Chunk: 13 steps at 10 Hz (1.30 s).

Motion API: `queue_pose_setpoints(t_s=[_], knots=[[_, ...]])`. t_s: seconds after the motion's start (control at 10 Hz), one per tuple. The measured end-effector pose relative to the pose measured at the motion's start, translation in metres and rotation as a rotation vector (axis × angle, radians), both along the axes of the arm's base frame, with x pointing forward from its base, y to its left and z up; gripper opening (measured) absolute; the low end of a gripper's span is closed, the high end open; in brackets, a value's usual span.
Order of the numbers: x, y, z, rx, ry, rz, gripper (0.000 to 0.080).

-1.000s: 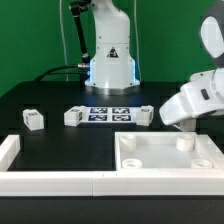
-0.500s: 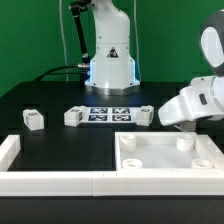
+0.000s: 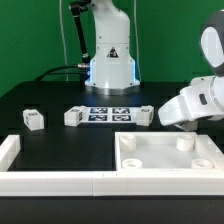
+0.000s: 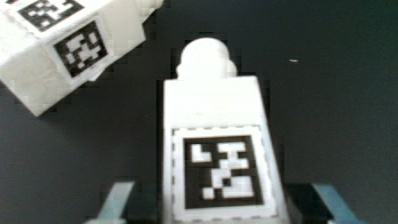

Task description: Assemble square table

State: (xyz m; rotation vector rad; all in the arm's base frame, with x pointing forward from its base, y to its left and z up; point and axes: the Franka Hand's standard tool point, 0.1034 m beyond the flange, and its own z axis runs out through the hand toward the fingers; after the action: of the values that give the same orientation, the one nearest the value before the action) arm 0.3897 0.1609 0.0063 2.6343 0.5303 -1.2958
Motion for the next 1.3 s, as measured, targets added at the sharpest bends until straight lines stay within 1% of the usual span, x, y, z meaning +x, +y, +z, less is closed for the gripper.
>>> queue_pose_setpoints(t_s=[0.3,0.4,0.5,0.6,0.7,0.8,0.9,1.0,1.1,1.2,1.3], knots=[[0.000,0.000,0.000,0.000,0.000,0.000,0.0288],[0.003,-0.001,0.003,0.009,0.003,0.006,0.0288],[0.020,-0.004,0.026,0.033,0.010,0.021,0.0290],[0.040,-0.010,0.053,0.047,-0.014,0.014,0.0290],[0.054,-0.022,0.081,0.049,-0.026,-0.002,0.0290],[0.063,-0.034,0.107,0.039,-0.037,-0.025,0.0290],[0.057,-0.040,0.119,0.015,0.008,-0.032,0.0290],[0.064,-0.037,0.113,0.034,-0.038,-0.032,0.0290],[0.076,-0.034,0.110,0.074,-0.160,-0.033,0.0290],[0.075,-0.036,0.112,0.096,-0.232,-0.032,0.0290],[0.088,-0.040,0.108,0.140,-0.305,-0.024,0.0290]])
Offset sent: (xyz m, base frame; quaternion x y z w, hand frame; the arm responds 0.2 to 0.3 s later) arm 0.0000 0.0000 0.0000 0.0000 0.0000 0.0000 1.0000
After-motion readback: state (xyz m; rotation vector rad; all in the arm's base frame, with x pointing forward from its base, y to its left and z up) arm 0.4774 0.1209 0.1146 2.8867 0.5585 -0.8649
